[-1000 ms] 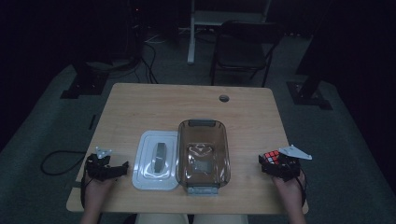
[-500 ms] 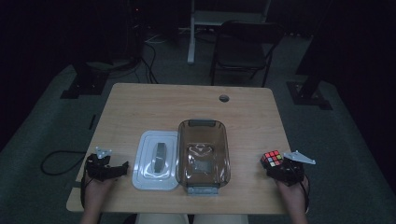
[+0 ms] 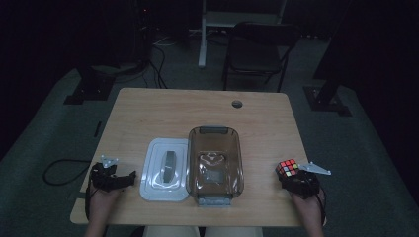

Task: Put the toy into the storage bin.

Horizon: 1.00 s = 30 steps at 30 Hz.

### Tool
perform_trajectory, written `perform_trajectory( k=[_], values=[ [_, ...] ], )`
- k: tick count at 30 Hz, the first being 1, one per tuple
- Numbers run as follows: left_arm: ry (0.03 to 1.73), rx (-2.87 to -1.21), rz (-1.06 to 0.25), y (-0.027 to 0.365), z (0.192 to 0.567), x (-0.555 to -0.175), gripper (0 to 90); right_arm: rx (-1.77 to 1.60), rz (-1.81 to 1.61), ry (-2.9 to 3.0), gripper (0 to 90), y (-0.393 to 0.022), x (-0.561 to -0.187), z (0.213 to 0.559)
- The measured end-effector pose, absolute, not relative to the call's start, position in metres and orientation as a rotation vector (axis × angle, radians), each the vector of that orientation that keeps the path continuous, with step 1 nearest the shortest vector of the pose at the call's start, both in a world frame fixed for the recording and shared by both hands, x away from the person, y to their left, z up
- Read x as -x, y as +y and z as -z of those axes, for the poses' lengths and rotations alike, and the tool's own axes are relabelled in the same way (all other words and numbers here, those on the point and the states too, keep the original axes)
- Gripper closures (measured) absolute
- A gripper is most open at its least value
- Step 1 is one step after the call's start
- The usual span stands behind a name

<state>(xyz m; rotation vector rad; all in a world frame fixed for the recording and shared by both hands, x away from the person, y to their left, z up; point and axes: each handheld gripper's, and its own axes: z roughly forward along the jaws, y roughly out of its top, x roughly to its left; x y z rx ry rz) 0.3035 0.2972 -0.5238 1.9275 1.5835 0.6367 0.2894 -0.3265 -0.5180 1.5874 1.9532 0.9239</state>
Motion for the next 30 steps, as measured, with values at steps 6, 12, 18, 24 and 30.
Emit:
perform_trajectory(
  k=[6, 12, 18, 24, 30],
  values=[
    [1.584, -1.927, -0.637, 0.297, 0.524, -0.303, 0.7, -1.574, -0.904, 1.983, 29.1, -0.324, -0.291, 0.519],
    [1.584, -1.927, -0.637, 0.297, 0.524, -0.303, 0.7, -1.571, -0.898, 1.969, 33.8, -0.325, -0.29, 0.518],
    [1.583, -1.928, -0.637, 0.297, 0.524, -0.303, 0.7, -1.556, -0.906, 1.98, 33.9, -0.325, -0.291, 0.511],
    [1.584, -1.928, -0.637, 0.297, 0.524, -0.303, 0.7, -1.517, -0.964, 1.973, 33.9, -0.325, -0.289, 0.493],
    [1.584, -1.927, -0.636, 0.297, 0.524, -0.303, 0.7, -1.474, -1.013, 1.964, 33.9, -0.326, -0.286, 0.475]
  ],
)
